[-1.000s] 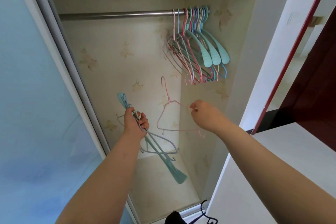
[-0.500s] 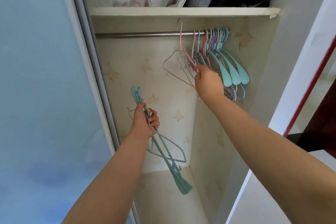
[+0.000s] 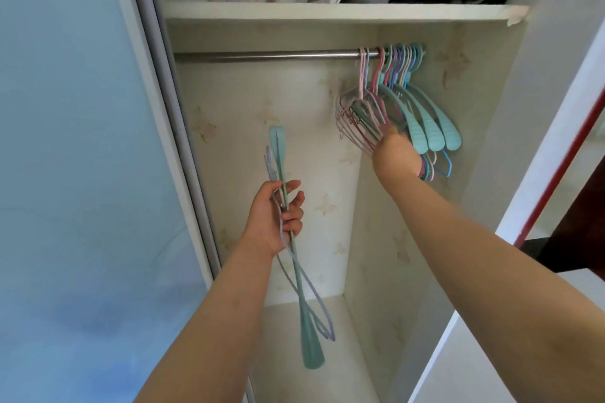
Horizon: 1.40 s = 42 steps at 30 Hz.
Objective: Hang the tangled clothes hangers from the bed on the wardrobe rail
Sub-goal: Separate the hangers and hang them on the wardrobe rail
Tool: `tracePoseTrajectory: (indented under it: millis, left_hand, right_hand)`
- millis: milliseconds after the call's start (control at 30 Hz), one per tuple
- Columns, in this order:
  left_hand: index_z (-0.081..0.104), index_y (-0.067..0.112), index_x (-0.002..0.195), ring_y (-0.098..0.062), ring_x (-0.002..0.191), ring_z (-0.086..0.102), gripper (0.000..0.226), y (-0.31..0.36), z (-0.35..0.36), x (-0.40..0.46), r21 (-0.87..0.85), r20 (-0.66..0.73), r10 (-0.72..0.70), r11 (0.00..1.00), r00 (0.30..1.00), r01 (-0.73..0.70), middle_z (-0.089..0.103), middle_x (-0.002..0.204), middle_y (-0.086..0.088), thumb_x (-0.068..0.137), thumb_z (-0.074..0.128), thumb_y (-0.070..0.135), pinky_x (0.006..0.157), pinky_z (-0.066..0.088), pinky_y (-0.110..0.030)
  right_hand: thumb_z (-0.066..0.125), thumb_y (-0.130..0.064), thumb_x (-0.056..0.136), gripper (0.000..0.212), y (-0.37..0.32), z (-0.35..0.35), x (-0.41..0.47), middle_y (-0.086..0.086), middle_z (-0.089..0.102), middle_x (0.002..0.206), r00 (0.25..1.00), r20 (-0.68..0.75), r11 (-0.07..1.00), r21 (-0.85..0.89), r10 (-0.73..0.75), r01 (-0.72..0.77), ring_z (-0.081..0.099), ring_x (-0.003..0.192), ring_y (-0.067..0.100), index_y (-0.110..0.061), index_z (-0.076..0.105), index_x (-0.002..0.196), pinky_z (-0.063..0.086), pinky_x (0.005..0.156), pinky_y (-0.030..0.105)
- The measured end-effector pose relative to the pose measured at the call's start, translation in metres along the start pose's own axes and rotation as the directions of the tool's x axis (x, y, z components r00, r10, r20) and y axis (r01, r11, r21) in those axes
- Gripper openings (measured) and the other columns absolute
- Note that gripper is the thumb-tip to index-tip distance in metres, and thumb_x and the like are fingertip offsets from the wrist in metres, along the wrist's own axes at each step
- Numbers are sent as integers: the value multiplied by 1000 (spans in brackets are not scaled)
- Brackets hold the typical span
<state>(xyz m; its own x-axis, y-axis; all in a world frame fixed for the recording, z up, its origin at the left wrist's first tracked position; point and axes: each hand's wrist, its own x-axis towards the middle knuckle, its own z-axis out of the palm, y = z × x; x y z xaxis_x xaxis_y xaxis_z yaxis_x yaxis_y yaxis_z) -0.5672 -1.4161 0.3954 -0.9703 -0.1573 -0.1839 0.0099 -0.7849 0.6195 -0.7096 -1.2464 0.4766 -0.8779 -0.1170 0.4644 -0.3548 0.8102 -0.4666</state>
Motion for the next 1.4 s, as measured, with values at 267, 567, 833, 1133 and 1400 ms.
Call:
tracePoseTrajectory:
  millis: [267,567,833,1133,1400]
  left_hand:
    - [56,18,65,-4,33,31,17,-22,-11,2,-173,51,57,984,997,-47,50,78,1,73,57,33,33,19,-13]
    - [51,17,63,-4,33,28,18,-23,-25,6,-259,134,163,958,977,-125,48,79,0,68,60,32,33,20,-15]
    - [63,6,81,-19,65,63,19,-23,-30,8,-266,-135,153,946,979,-185,64,90,-14,85,49,18,60,56,-26]
    - [63,0,93,-25,80,59,21,-41,-49,6,-111,-312,24,992,950,-61,60,87,-9,85,52,16,84,54,-39]
    - [40,18,50,-7,38,44,36,-49,-57,7,-64,-413,61,993,909,-95,38,50,4,83,52,14,31,18,-11]
  right_hand:
    - [54,-19,83,37,9,24,-90,10,55,117,885,-352,924,115,-305,364,55,105,32,-12,55,119,45,85,40]
    - [67,-67,71,68,52,61,-164,9,62,107,111,968,892,249,-224,-377,63,89,23,-18,50,115,51,92,50]
    - [74,-45,78,63,75,69,-165,5,54,91,506,853,774,404,-127,-488,54,69,14,-20,43,127,48,60,26]
    - [51,-24,98,23,99,69,-145,2,43,67,721,683,491,591,117,-640,29,42,10,-7,67,94,23,39,19]
    - [53,-17,95,18,111,75,-149,5,48,64,810,554,755,444,191,-482,39,49,17,-7,61,83,34,46,25]
